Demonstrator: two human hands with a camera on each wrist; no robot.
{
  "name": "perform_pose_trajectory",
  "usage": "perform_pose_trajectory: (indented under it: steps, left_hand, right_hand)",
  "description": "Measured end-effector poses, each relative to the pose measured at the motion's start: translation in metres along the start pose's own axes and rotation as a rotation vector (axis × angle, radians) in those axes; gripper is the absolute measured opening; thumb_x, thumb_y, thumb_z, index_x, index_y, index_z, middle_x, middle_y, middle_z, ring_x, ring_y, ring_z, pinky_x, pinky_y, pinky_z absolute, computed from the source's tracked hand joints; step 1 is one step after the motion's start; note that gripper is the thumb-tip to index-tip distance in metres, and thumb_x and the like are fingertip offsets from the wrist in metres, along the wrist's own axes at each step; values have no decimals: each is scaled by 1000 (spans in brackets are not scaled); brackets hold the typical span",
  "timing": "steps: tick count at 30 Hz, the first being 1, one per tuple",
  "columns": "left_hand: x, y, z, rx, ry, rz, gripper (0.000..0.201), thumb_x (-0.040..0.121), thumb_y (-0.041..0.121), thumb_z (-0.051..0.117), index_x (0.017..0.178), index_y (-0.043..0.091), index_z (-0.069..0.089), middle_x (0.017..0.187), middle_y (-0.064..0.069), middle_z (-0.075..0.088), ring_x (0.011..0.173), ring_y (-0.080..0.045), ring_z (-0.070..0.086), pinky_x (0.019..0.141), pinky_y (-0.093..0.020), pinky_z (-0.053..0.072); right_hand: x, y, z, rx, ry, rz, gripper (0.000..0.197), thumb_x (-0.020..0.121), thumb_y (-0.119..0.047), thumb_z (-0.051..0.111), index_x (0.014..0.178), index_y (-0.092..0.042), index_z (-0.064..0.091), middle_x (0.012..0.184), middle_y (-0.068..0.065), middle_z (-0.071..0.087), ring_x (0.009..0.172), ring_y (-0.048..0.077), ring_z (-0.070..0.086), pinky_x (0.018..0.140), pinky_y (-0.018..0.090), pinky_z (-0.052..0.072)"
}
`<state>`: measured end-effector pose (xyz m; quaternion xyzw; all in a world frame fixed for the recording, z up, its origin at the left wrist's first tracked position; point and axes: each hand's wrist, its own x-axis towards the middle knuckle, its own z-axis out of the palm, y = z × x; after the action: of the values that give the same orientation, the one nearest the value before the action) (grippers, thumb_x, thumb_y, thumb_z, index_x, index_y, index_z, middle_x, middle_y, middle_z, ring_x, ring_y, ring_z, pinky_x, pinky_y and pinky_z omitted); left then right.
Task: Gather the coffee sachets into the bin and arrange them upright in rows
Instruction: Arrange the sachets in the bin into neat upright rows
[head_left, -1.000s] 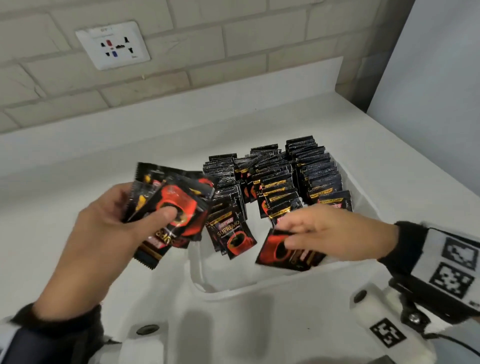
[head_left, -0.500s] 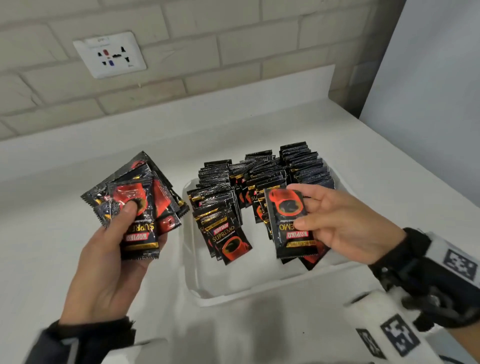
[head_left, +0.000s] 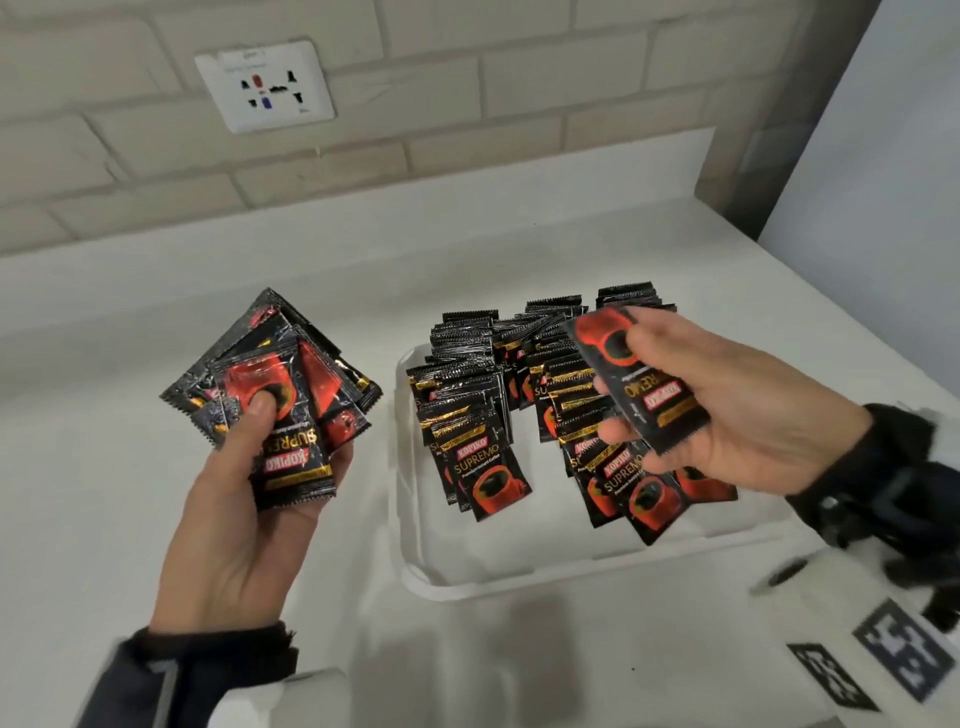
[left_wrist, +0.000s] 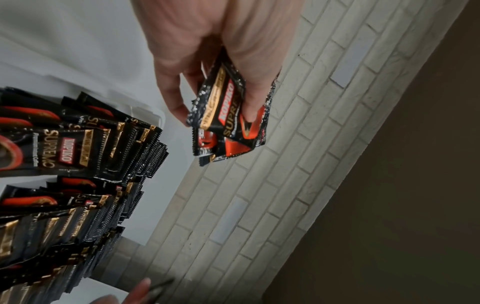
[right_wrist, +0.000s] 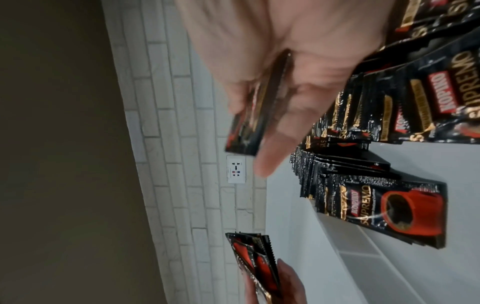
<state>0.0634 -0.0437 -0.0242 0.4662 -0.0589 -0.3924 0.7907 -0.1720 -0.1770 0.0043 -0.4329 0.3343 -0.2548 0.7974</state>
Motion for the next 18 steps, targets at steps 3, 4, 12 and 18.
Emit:
perform_pose_trajectory:
  steps: [3,4,12,18]
  left_hand:
    - [0,1,-2,-13,0,1,12,85,22,56,94,17,61,83,4,74,79,-13,71,71,-32,58]
    - [0,1,-2,-17,-2,0,11,85,22,56,94,18,61,83,4,74,78,-13,71,71,-32,58]
    - [2,-2,-1,-37,-17,-23,14,79,21,58,92,18,62,81,3,74,76,-13,71,71,-33,58]
    - [3,-1,2,-39,-35,-19,17,76,21,58,92,18,61,80,4,74,74,-12,71,72,-32,57]
  right_hand:
    - [3,-9,11,-106,-100,54,48,66,-7,58,112,-21,58,76,10,67,58,21,67,41,28,53]
    - [4,-12,14,-149,-116,51,53,62,-1,58,111,-20,58,83,12,68,61,22,67,46,31,56]
    - [25,-20,42,-1482,-123,-305,30,79,-18,68,99,-36,53,96,-12,63,82,7,62,74,17,50]
    - [55,10,64,-1915,-480,-253,11,84,-25,65,93,-22,59,71,-16,43,62,-2,39,55,16,33]
